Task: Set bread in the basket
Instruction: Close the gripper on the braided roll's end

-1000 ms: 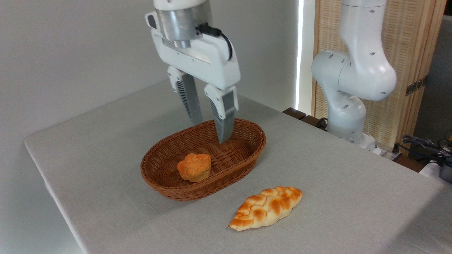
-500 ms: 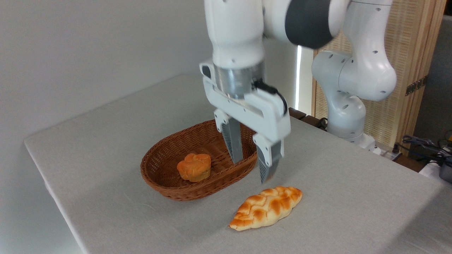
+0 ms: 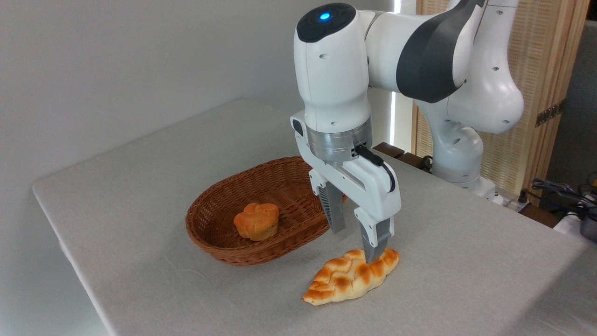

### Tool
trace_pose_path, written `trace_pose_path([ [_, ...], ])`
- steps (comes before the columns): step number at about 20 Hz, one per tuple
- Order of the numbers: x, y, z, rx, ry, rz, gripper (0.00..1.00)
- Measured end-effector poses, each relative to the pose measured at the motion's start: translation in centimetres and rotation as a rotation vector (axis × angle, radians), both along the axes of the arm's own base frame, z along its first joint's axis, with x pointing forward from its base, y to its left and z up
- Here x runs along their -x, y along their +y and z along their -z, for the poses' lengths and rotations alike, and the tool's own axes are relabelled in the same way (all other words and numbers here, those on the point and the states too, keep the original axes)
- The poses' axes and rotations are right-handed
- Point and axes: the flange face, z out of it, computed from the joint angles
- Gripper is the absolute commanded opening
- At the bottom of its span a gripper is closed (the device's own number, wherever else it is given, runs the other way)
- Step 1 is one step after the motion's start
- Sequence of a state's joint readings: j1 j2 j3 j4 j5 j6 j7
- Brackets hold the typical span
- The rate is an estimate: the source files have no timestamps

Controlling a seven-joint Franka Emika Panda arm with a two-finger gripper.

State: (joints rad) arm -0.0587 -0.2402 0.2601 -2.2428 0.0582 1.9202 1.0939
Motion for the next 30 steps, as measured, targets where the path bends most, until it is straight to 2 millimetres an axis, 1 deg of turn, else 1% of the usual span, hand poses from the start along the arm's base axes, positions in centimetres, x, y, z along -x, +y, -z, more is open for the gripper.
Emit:
trace_pose_path([
  [2,0.1,0.1,0.3,-0.021,0.009,0.011,1.00],
  [8,0.6,-0.2,2.9,-0.026,0.000,0.020,1.00],
  [15,0.3,-0.3,4.0,-0.031,-0.011,0.022,0.99],
  [16,0.3,-0.3,4.2,-0.032,-0.016,0.023,0.96],
  [18,0.3,-0.3,4.8,-0.033,-0.023,0.024,0.80],
  [20,0.3,-0.3,4.9,-0.034,-0.028,0.025,0.48],
  [21,0.3,-0.4,4.9,-0.034,-0.028,0.025,0.38],
  [22,0.3,-0.4,5.0,-0.034,-0.028,0.025,0.35],
  [23,0.3,-0.4,5.0,-0.034,-0.027,0.025,0.34],
  [30,0.3,-0.3,5.1,-0.039,-0.024,0.027,0.34],
])
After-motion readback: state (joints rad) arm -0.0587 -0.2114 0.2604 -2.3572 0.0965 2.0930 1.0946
